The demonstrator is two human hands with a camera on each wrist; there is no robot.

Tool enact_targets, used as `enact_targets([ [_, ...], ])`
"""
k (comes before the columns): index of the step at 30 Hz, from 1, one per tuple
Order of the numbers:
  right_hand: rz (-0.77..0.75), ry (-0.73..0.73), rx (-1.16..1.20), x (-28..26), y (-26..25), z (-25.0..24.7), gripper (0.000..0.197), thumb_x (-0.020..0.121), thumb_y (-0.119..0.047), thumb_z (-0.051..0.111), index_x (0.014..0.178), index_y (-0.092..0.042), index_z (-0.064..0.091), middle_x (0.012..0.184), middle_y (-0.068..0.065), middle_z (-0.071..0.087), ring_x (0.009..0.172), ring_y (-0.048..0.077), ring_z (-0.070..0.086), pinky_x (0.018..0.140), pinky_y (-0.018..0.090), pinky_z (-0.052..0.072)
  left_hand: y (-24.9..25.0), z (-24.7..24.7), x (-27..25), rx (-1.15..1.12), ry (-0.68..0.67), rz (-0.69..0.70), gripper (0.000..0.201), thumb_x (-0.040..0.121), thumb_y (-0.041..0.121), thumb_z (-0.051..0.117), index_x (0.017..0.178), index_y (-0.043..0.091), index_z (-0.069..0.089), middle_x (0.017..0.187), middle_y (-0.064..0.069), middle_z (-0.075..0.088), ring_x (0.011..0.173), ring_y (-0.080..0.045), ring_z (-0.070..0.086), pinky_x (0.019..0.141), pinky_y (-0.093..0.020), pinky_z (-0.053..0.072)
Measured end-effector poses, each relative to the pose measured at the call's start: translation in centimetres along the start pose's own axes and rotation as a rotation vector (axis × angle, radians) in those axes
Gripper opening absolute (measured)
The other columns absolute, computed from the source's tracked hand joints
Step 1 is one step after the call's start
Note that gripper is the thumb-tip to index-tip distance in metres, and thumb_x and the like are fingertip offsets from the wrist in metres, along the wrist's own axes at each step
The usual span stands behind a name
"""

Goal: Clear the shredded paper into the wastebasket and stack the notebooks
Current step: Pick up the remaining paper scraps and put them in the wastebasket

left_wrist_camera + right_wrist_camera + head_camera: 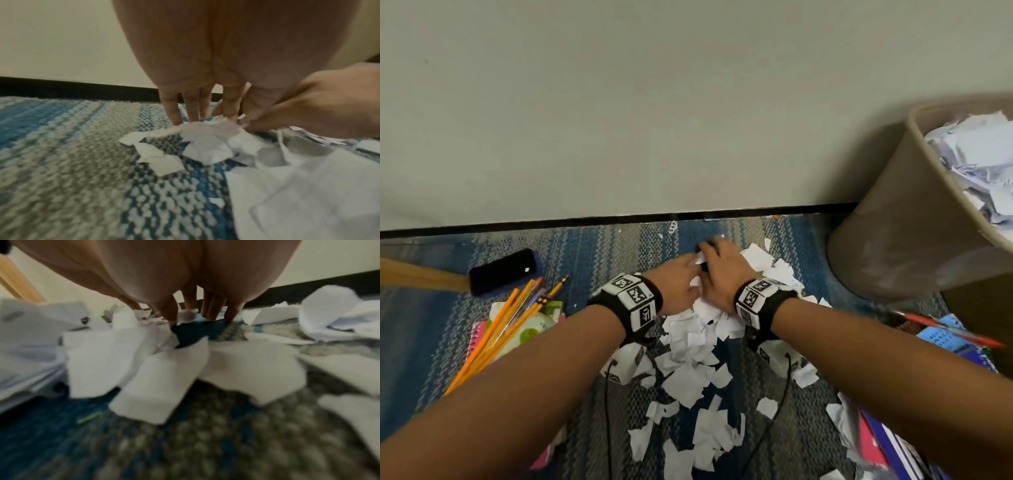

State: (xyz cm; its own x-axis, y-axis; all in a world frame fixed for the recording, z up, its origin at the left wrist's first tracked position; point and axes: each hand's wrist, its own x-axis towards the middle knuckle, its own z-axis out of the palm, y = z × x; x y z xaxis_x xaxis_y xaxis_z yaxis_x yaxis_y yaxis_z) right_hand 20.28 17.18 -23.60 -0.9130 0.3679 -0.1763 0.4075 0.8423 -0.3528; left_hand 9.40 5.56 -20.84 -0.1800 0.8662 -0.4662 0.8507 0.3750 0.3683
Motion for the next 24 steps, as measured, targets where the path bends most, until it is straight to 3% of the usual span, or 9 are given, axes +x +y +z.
enact_targets([
  [2, -0.069, 0.024, -0.03, -0.6, -0.5, -0.1, 0.056, 0.083, -0.029, 0.048, 0.136, -0.008, 0.045, 0.137, 0.015, 0.04, 0.122, 0.035, 0.044, 0.102, 0.042, 0.039, -0.6, -0.8, -0.4, 0.026, 0.164, -0.052, 0.03, 0.092, 0.036, 0.044, 0.115, 0.023, 0.059, 0.131, -0.005, 0.041, 0.115, -0.027, 0.051, 0.099, -0.046, 0.043],
  [3, -0.066, 0.03, -0.057, -0.5, -0.7, -0.5, 0.056, 0.083, -0.03, 0.05, 0.135, -0.011, 0.046, 0.138, 0.013, 0.039, 0.122, 0.034, 0.042, 0.101, 0.043, 0.038, -1.0, -1.3, -0.5, 0.035, 0.242, -0.09, 0.025, 0.092, 0.035, 0.045, 0.106, 0.021, 0.059, 0.123, -0.005, 0.043, 0.106, -0.027, 0.054, 0.093, -0.047, 0.046],
  [5, -0.027, 0.034, -0.08, 0.5, -0.5, -1.4, 0.059, 0.085, -0.031, 0.052, 0.14, -0.015, 0.04, 0.146, 0.01, 0.031, 0.132, 0.032, 0.034, 0.108, 0.045, 0.031, -1.7, -2.1, -0.4, 0.003, 0.328, -0.17, 0.02, 0.09, 0.033, 0.048, 0.103, 0.02, 0.056, 0.118, -0.006, 0.044, 0.104, -0.028, 0.053, 0.091, -0.048, 0.046],
  [9, 0.02, -0.021, -0.079, 3.4, 0.1, -3.8, 0.067, 0.093, -0.04, 0.05, 0.149, -0.011, 0.027, 0.157, 0.004, 0.014, 0.144, 0.025, 0.017, 0.116, 0.048, 0.021, -2.9, -1.8, 0.1, 0.04, 0.229, -0.286, 0.047, 0.093, 0.038, 0.047, 0.135, 0.017, 0.041, 0.141, -0.008, 0.039, 0.125, -0.031, 0.044, 0.103, -0.05, 0.039],
  [11, 0.012, -0.074, -0.144, 3.5, 0.8, -3.7, 0.072, 0.093, -0.046, 0.047, 0.151, -0.01, 0.023, 0.159, 0.001, 0.007, 0.146, 0.024, 0.014, 0.118, 0.049, 0.018, -3.4, -1.2, 0.1, 0.084, 0.144, -0.295, 0.064, 0.094, 0.042, 0.045, 0.148, 0.016, 0.024, 0.155, -0.007, 0.022, 0.138, -0.031, 0.031, 0.111, -0.05, 0.031],
  [14, 0.022, -0.203, -0.176, 2.4, 1.7, -2.7, 0.078, 0.096, -0.051, 0.04, 0.155, -0.013, 0.007, 0.162, -0.005, -0.011, 0.149, 0.018, 0.005, 0.12, 0.049, 0.006, -3.7, -0.7, 0.0, 0.066, 0.047, -0.314, 0.075, 0.096, 0.048, 0.042, 0.153, 0.015, 0.007, 0.161, -0.003, -0.002, 0.147, -0.03, 0.008, 0.116, -0.051, 0.021],
  [17, 0.051, -0.247, -0.154, 2.1, 1.9, -2.9, 0.076, 0.098, -0.051, 0.037, 0.155, -0.015, 0.004, 0.163, -0.001, -0.006, 0.15, 0.016, 0.002, 0.12, 0.046, 0.005, -3.2, -1.1, 0.5, 0.037, 0.069, -0.324, 0.076, 0.096, 0.048, 0.041, 0.153, 0.014, 0.004, 0.161, -0.003, -0.005, 0.147, -0.029, 0.008, 0.116, -0.05, 0.021],
  [21, 0.027, -0.227, -0.167, 2.2, 1.1, -4.0, 0.071, 0.096, -0.048, 0.042, 0.153, -0.014, 0.016, 0.162, 0.002, 0.014, 0.147, 0.021, 0.018, 0.119, 0.043, 0.014, -2.4, -2.2, 2.1, 0.046, 0.034, -0.294, 0.077, 0.097, 0.045, 0.039, 0.153, 0.01, 0.0, 0.161, -0.004, -0.006, 0.148, -0.024, 0.002, 0.117, -0.049, 0.019],
  [24, -0.058, -0.214, -0.17, 0.6, 1.1, -2.9, 0.068, 0.096, -0.045, 0.045, 0.151, -0.013, 0.022, 0.16, 0.004, 0.019, 0.145, 0.025, 0.023, 0.118, 0.042, 0.02, -1.6, -2.3, 3.0, 0.073, -0.016, -0.284, 0.079, 0.098, 0.045, 0.037, 0.152, 0.005, -0.004, 0.16, -0.008, -0.011, 0.148, -0.025, -0.004, 0.119, -0.047, 0.014],
])
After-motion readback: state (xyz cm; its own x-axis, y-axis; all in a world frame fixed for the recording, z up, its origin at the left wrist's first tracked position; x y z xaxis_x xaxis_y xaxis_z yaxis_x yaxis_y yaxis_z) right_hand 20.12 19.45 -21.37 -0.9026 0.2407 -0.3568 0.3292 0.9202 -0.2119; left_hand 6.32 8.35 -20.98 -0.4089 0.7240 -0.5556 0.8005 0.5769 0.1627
